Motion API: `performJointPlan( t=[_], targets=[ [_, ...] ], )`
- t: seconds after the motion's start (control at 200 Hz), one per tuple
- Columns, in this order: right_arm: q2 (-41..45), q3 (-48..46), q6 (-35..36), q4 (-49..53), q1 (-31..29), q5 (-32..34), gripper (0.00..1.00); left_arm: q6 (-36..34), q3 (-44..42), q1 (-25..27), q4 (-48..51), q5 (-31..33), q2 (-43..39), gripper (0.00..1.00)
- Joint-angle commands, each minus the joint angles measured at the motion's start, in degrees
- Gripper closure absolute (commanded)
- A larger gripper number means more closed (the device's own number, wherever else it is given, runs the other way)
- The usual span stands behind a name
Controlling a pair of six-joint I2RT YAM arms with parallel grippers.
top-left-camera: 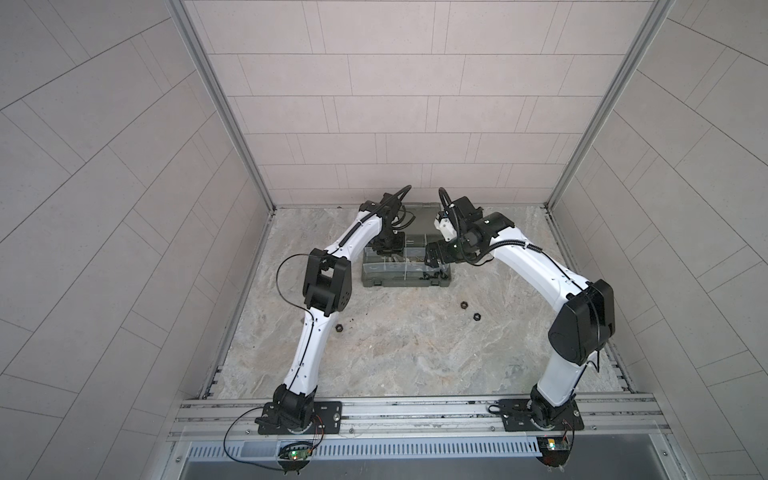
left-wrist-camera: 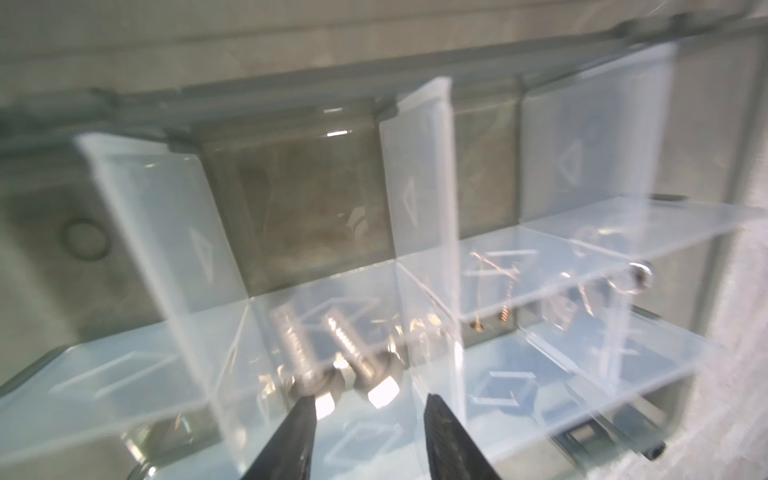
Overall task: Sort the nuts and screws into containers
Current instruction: 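Lower the silver bolt into the compartment and open the left gripper, then move the open left gripper to the silver bolts beside the box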
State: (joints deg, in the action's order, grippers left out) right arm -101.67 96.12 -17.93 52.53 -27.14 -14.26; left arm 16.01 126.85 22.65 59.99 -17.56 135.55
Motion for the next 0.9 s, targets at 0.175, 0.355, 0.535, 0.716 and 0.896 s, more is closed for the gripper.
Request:
performJointPlan(
  t=[0.175,0.355,0.535,0.716,0.896],
  targets=[
    [3.11,-1.8,1.96,2.7,-3.61,1.19,0.01,0.04,-20.87,-3.84,-3.8,5.19,-23.34,0.45],
    [4.7,-3.67,2.18,1.89,-5.33,-0.14,0.01,0.99,-43.83,-8.92,-6.42,8.02,-36.9,0.42],
    [5.97,-6.08,1.68,0.62,-6.31,-1.53,0.01,2.63,-61.96,-15.97,-8.09,8.1,-47.93,0.42],
    [7.09,-8.17,1.33,-0.15,-7.09,-2.26,0.01,2.72,-70.92,-20.37,-8.22,10.05,-54.16,0.41],
    [8.36,-9.69,1.02,-0.35,-7.7,-2.19,0.01,2.22,-72.49,-20.79,-8.87,10.79,-53.0,0.42]
  ],
)
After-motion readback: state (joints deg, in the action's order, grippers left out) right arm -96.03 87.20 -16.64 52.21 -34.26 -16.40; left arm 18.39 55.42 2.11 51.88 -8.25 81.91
